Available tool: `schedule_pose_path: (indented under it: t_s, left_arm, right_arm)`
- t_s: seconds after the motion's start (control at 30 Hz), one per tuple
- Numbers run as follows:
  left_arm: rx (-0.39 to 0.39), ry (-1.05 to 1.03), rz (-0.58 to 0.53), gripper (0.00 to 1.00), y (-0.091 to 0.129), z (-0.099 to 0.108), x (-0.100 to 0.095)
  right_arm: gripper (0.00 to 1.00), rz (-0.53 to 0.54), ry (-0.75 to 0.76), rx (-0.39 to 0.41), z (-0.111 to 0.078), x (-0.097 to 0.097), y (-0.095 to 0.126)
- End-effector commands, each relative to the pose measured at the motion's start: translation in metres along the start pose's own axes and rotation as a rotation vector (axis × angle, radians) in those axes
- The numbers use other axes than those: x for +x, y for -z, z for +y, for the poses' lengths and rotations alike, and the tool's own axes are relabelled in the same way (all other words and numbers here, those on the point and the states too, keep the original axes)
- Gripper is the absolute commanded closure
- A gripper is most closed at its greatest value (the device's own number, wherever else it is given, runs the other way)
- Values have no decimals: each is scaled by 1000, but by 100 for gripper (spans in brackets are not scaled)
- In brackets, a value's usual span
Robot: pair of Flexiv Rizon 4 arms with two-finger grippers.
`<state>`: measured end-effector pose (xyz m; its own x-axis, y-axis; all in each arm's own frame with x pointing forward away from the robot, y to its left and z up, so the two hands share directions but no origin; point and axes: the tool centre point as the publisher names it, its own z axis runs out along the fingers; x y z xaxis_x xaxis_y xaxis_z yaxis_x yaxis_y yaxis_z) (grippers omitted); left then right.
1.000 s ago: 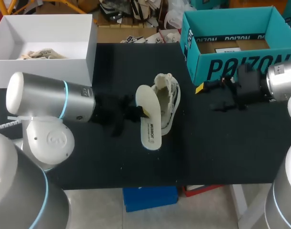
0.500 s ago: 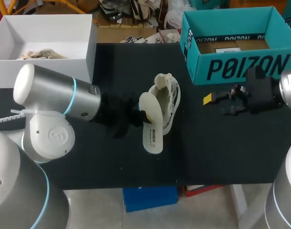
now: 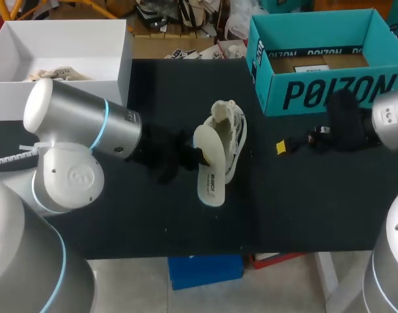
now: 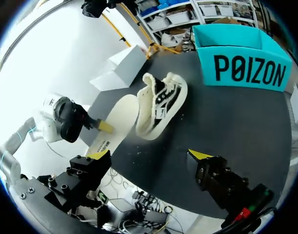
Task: Take the shoe out of the shoebox, open the shoe tongue, remove and reinsert the insole, then place the shoe into the shoebox
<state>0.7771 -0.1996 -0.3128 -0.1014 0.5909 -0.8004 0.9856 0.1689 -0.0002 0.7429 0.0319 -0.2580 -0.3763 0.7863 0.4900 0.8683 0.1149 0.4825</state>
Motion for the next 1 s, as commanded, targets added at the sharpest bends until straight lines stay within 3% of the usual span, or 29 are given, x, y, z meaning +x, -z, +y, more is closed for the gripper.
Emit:
schedule_pose_path:
  t_s: [0.03, 0.17, 0.2, 0.23, 0.3, 0.53, 0.8, 1.0]
  left_arm:
    - [0, 15, 20, 100, -3, 3, 0]
    - [3, 18, 25, 100, -7, 4, -1]
    - [4, 16, 23, 100, -7, 4, -1]
    - [5, 14, 21, 100, -7, 4, -2]
    - [7, 11, 21, 100, -7, 4, -2]
    - [17, 9, 35, 100, -11, 5, -1]
    - [27, 10, 50, 100, -15, 5, -3]
    - [39, 26, 82, 100, -17, 6, -4]
  right_arm:
    - [0, -393, 379, 23, 4, 6, -4]
    - [0, -393, 379, 23, 4, 6, -4]
    - [0, -488, 431, 79, 0, 3, -6]
    - [0, -518, 453, 83, -5, 0, -9]
    - [0, -510, 414, 19, -14, -7, -10]
    - [0, -547, 391, -63, -34, -17, -2]
    - [0, -539, 380, -105, -40, -23, 6]
    - [0, -538, 395, -91, -40, -23, 8]
